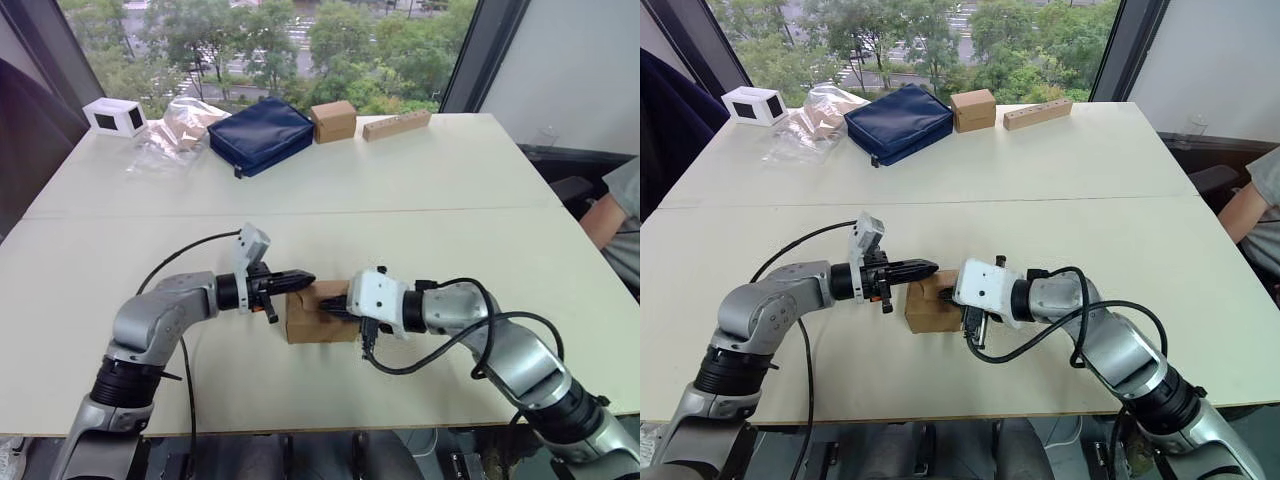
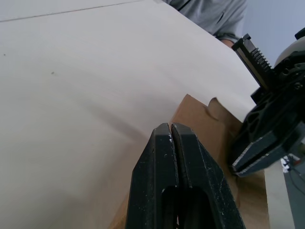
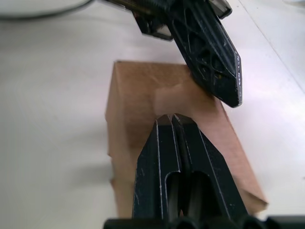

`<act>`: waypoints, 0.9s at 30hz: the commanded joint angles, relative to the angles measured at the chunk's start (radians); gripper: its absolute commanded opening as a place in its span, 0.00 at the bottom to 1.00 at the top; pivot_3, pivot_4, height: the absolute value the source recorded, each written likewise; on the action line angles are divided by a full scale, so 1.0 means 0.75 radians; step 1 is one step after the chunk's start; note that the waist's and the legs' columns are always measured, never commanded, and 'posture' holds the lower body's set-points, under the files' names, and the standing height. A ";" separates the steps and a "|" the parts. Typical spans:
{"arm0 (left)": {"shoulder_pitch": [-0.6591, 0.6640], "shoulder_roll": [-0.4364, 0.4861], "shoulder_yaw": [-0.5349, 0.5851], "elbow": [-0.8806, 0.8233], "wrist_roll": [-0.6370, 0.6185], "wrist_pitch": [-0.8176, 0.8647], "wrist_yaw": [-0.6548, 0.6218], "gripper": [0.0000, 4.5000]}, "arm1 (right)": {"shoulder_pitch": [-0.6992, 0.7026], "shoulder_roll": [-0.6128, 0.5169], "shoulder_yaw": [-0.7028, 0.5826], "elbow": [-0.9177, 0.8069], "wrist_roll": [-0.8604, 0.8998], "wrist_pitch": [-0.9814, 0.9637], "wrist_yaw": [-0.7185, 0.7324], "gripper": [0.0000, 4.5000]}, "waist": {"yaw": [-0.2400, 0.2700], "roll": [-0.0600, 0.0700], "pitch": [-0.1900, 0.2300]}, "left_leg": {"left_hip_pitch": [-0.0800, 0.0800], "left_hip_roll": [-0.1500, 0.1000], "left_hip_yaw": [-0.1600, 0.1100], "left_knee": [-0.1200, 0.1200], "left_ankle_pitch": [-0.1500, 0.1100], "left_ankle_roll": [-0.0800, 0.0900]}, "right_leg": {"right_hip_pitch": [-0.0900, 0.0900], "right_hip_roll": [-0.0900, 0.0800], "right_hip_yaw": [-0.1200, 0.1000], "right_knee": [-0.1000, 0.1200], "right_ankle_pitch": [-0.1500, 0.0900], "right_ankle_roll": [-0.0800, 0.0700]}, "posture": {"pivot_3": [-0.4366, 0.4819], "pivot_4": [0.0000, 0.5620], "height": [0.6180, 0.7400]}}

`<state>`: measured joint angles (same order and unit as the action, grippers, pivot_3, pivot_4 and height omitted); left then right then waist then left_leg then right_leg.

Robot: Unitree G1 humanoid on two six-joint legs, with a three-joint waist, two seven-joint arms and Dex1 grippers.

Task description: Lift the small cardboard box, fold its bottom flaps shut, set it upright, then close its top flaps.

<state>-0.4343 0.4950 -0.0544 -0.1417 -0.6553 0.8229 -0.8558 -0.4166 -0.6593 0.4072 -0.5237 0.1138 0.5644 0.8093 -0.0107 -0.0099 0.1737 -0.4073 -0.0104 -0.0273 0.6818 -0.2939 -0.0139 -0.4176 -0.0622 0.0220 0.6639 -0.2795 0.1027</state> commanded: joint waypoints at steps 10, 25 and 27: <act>-0.002 -0.003 0.041 -0.015 -0.032 -0.001 0.006 0.01 | 0.005 0.091 -0.135 -0.069 0.128 0.068 0.002 0.00 | -0.001 0.000 0.000 | 0.000 0.000 0.000 0.000 0.000 0.000 | 0.000 0.000 0.000 0.000 0.000 0.000 | 0.48 0.27 1.00; 0.055 0.012 0.072 -0.106 -0.075 0.051 0.036 0.01 | -0.008 0.046 -0.054 -0.082 0.085 0.079 0.025 0.00 | 0.000 0.000 0.000 | 0.000 0.000 0.000 0.000 0.000 0.000 | 0.000 0.000 0.000 0.000 0.000 0.000 | 0.48 0.27 1.00; 0.050 -0.003 0.084 -0.102 -0.086 0.066 0.054 0.01 | -0.006 0.040 -0.048 -0.080 0.075 0.073 0.029 0.00 | 0.000 0.000 0.000 | 0.000 0.000 0.000 0.000 0.000 0.000 | 0.000 0.000 0.000 0.000 0.000 0.000 | 0.48 0.27 1.00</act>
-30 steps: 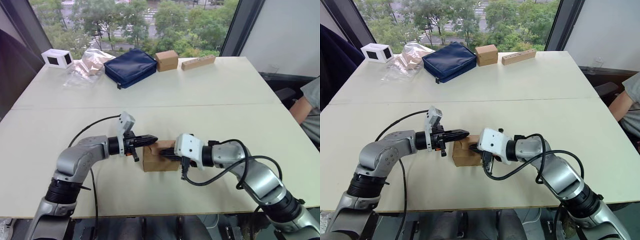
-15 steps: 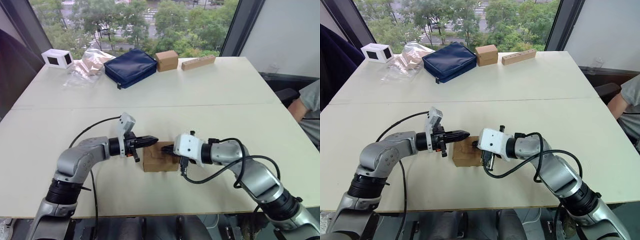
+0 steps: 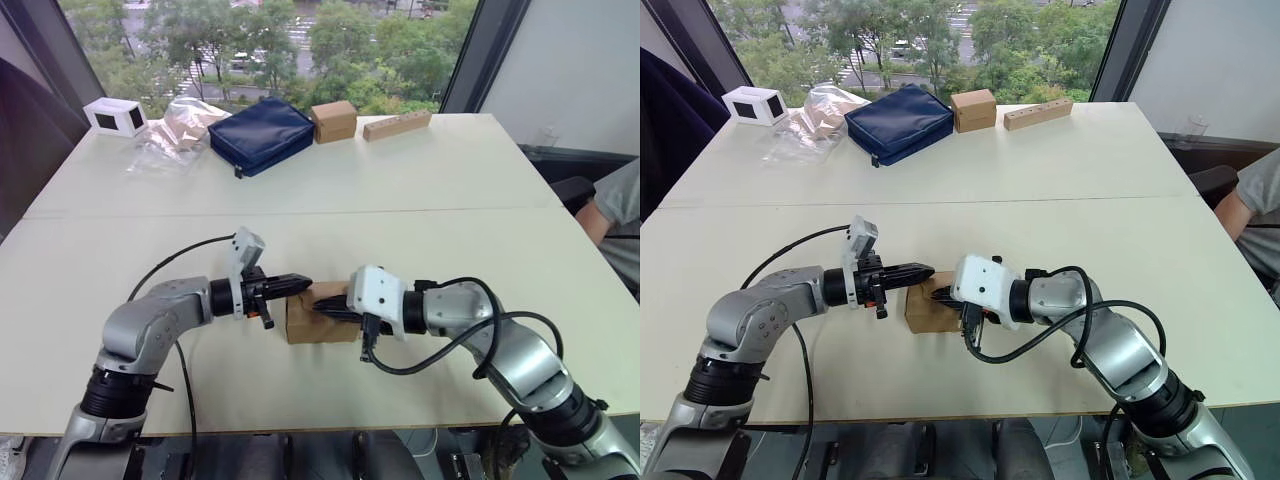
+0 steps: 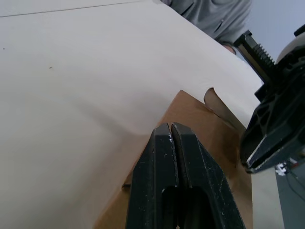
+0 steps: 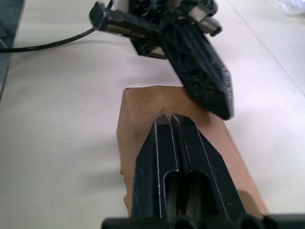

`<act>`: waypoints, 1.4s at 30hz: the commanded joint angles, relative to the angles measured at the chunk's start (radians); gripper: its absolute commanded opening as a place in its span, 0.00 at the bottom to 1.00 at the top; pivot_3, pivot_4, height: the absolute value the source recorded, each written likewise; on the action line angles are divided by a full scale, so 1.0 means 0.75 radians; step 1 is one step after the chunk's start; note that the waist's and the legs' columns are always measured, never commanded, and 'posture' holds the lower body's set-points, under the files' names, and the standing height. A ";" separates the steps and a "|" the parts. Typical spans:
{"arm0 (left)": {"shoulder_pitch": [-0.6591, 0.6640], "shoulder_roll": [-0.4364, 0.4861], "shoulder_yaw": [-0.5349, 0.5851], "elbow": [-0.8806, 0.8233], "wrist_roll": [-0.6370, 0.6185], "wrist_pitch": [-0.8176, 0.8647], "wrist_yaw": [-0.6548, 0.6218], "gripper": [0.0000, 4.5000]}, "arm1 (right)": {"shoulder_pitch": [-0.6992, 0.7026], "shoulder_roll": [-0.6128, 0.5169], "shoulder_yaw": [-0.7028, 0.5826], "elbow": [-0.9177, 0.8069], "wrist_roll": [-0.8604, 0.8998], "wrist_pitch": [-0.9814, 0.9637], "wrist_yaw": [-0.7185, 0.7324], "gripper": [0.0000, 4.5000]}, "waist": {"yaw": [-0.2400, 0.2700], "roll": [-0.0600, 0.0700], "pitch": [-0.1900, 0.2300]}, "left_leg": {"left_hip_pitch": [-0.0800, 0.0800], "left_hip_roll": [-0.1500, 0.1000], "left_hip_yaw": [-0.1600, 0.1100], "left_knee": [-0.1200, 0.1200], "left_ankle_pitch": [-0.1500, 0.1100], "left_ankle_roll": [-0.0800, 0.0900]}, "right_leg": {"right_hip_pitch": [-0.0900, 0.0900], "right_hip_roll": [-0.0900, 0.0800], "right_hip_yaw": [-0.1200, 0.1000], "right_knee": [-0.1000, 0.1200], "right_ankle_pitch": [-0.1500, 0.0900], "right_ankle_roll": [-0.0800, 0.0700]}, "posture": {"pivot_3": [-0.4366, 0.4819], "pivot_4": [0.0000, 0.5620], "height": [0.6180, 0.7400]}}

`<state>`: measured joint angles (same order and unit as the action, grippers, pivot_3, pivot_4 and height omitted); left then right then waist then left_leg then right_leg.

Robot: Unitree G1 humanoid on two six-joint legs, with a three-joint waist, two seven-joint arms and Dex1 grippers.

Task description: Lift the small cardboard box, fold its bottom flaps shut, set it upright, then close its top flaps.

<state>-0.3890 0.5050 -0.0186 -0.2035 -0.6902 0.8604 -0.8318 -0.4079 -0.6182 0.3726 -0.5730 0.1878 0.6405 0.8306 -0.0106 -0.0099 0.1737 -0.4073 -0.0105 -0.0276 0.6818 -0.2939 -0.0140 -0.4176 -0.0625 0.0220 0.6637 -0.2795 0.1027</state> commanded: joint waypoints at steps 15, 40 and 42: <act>-0.029 -0.050 0.041 -0.009 -0.061 0.042 0.062 0.01 | 0.010 -0.015 -0.005 -0.047 0.007 -0.036 0.032 0.00 | -0.001 0.000 0.000 | 0.000 0.000 0.000 0.000 0.000 0.000 | 0.000 0.000 0.000 0.000 0.000 0.000 | 0.48 0.27 1.00; 0.004 0.023 0.034 -0.023 -0.047 0.034 0.018 0.01 | -0.016 -0.007 -0.045 -0.040 -0.036 -0.060 0.048 0.00 | -0.001 0.000 0.000 | 0.000 0.000 0.000 0.000 0.000 0.000 | 0.000 0.000 0.000 0.000 0.000 0.000 | 0.48 0.27 1.00; 0.003 0.030 0.037 -0.026 -0.053 0.035 0.013 0.01 | -0.018 -0.009 -0.058 -0.064 -0.007 -0.035 0.056 0.00 | 0.000 0.000 0.000 | 0.000 0.000 0.000 0.000 0.000 0.000 | 0.000 0.000 0.000 0.000 0.000 0.000 | 0.48 0.27 1.00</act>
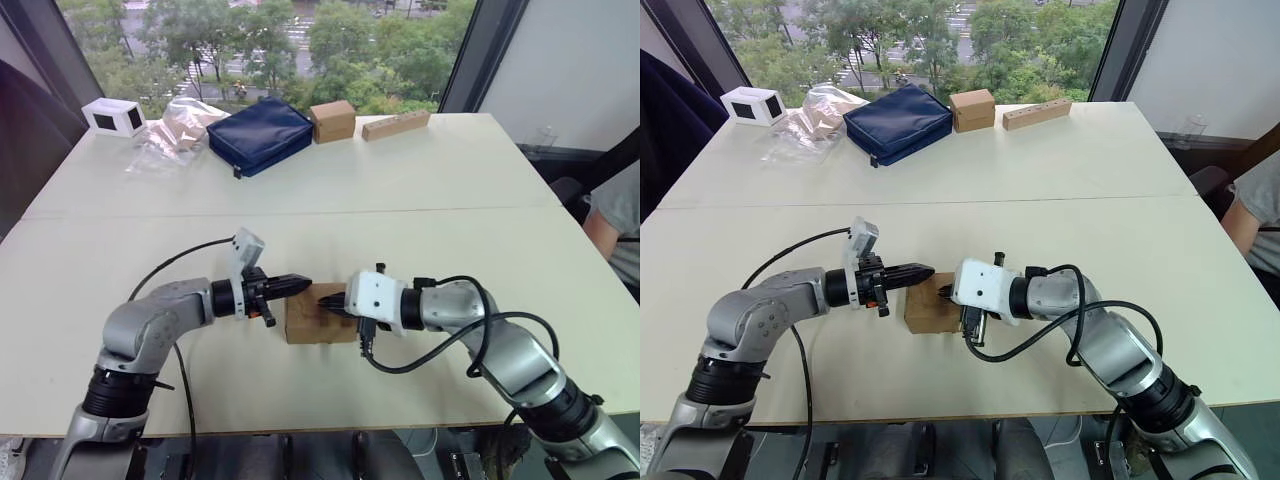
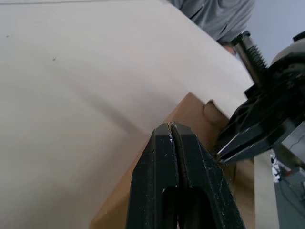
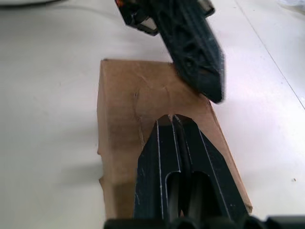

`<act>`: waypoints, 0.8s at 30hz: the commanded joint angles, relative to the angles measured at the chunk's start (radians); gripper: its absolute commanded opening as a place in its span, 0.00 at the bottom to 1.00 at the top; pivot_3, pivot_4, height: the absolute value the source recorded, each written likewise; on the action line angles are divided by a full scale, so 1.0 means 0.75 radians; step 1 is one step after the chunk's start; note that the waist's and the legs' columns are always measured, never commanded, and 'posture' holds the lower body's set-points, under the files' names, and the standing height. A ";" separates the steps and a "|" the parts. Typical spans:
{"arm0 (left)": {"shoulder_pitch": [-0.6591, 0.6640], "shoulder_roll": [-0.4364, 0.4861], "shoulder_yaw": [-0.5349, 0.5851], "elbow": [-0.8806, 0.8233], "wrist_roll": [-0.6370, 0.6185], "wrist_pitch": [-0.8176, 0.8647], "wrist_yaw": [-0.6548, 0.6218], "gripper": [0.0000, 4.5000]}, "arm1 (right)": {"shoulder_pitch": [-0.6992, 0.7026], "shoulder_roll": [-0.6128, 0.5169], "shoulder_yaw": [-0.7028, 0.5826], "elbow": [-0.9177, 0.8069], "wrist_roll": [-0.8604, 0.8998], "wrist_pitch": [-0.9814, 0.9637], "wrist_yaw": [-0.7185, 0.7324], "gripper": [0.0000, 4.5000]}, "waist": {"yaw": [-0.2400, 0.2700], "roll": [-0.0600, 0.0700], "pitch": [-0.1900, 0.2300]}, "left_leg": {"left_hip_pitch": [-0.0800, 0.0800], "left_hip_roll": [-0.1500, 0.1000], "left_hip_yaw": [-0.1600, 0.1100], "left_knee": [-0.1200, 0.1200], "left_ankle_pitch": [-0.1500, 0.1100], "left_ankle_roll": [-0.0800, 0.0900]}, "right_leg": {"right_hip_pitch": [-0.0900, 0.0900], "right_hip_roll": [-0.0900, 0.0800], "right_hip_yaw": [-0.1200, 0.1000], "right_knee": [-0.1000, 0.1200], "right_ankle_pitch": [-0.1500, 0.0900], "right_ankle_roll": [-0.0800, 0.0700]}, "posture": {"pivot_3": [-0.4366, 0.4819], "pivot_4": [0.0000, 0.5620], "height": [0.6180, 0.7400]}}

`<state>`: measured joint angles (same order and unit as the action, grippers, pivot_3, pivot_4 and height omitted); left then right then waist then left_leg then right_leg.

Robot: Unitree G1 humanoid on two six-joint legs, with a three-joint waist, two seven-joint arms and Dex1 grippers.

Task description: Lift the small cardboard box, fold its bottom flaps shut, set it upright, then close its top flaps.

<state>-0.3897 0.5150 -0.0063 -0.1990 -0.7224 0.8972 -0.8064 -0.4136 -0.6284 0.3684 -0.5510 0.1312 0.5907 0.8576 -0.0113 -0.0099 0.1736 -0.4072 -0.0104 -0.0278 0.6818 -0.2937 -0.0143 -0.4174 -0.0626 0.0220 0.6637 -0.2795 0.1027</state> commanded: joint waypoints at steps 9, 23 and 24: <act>0.006 -0.041 0.040 -0.021 -0.042 0.002 0.031 0.01 | -0.026 -0.014 0.034 -0.072 0.022 0.028 0.020 0.00 | 0.001 0.000 0.000 | 0.000 0.000 0.000 0.000 0.000 0.000 | 0.000 0.000 0.000 0.000 0.000 0.000 | 0.48 0.27 1.00; 0.006 -0.062 0.050 -0.017 -0.063 0.029 0.061 0.01 | -0.037 -0.067 0.111 -0.001 -0.180 -0.061 -0.004 0.00 | 0.000 0.000 0.000 | 0.000 0.000 0.000 0.000 0.000 0.000 | 0.000 0.000 0.000 0.000 0.000 0.000 | 0.48 0.27 1.00; 0.008 -0.063 0.050 -0.018 -0.064 0.030 0.062 0.01 | -0.041 -0.079 0.121 0.009 -0.210 -0.077 -0.004 0.00 | 0.001 0.000 0.000 | 0.000 0.000 0.000 0.000 0.000 0.000 | 0.000 0.000 0.000 0.000 0.000 0.000 | 0.48 0.27 1.00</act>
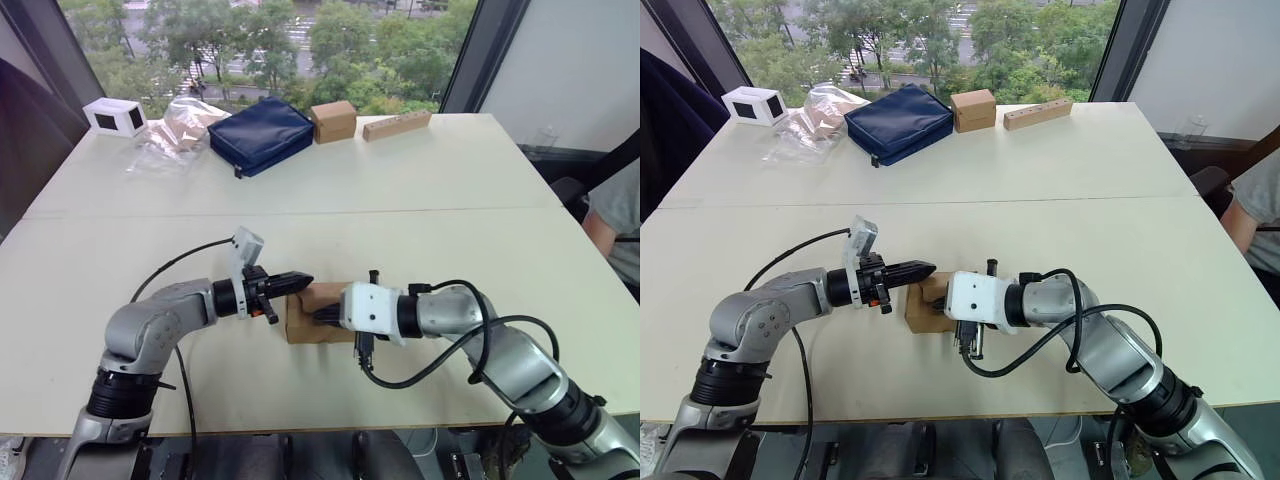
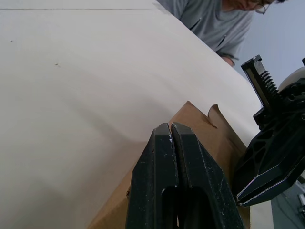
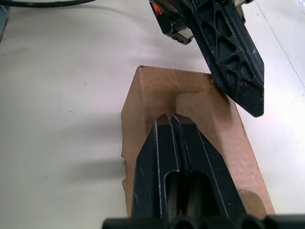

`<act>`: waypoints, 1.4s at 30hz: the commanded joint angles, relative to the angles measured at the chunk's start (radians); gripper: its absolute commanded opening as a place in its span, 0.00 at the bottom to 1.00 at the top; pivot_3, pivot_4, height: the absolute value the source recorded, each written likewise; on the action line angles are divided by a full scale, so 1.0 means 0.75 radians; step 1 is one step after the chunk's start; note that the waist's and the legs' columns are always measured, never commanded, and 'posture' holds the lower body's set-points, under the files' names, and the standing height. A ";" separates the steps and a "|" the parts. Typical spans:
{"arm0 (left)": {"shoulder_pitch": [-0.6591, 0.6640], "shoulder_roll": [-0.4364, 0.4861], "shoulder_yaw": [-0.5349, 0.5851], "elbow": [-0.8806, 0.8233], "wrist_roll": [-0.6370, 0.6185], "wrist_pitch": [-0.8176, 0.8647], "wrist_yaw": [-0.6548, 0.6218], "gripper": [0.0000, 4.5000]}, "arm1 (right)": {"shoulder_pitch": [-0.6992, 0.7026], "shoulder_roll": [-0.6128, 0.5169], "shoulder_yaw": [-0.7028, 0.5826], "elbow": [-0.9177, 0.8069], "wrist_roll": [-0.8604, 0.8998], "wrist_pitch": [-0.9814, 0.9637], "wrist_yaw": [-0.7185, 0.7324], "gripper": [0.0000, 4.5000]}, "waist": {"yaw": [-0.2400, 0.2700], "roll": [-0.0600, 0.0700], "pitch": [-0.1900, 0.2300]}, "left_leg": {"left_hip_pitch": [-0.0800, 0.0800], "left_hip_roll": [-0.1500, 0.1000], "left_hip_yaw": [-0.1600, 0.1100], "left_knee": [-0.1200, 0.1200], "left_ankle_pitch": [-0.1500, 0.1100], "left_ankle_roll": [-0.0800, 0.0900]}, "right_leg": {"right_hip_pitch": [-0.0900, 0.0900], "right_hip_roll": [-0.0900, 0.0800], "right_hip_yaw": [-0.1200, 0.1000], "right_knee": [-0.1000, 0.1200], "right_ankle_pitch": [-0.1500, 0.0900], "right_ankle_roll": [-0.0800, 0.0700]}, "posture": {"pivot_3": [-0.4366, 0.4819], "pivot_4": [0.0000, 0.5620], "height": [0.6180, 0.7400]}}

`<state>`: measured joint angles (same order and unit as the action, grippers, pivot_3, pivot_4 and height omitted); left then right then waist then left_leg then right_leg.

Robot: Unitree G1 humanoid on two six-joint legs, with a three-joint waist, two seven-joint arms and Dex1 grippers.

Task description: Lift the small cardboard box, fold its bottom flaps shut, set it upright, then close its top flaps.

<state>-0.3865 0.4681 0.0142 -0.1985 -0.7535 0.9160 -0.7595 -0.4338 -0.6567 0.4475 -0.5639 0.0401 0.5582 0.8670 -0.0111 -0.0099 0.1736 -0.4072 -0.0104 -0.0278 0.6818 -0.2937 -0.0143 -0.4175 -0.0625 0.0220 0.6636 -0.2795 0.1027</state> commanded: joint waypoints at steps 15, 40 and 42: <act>-0.005 0.011 0.023 -0.006 -0.009 -0.005 -0.018 0.01 | -0.007 0.061 -0.092 -0.084 0.086 0.057 0.033 0.00 | 0.000 0.000 0.000 | 0.000 0.000 0.000 0.000 0.000 0.000 | 0.000 0.000 0.000 0.000 0.000 0.000 | 0.48 0.27 1.00; -0.012 -0.029 0.039 -0.001 -0.046 0.031 0.033 0.01 | -0.039 -0.076 0.095 -0.007 -0.272 -0.129 0.028 0.00 | 0.001 0.000 0.000 | 0.000 0.000 0.000 0.000 0.001 -0.001 | 0.000 0.000 0.000 0.000 0.000 0.000 | 0.48 0.27 1.00; -0.014 -0.025 0.037 -0.002 -0.049 0.031 0.032 0.01 | -0.034 -0.053 0.067 -0.025 -0.245 -0.110 0.031 0.00 | 0.001 0.000 0.000 | 0.000 0.000 0.000 0.000 0.001 -0.001 | 0.000 0.000 0.000 0.000 0.000 0.000 | 0.48 0.27 1.00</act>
<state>-0.3921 0.4482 0.0223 -0.1781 -0.7745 0.9354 -0.7342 -0.4618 -0.7015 0.5172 -0.5837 -0.1371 0.4577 0.8905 -0.0105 -0.0101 0.1735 -0.4071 -0.0106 -0.0281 0.6818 -0.2932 -0.0152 -0.4171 -0.0628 0.0218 0.6636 -0.2795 0.1027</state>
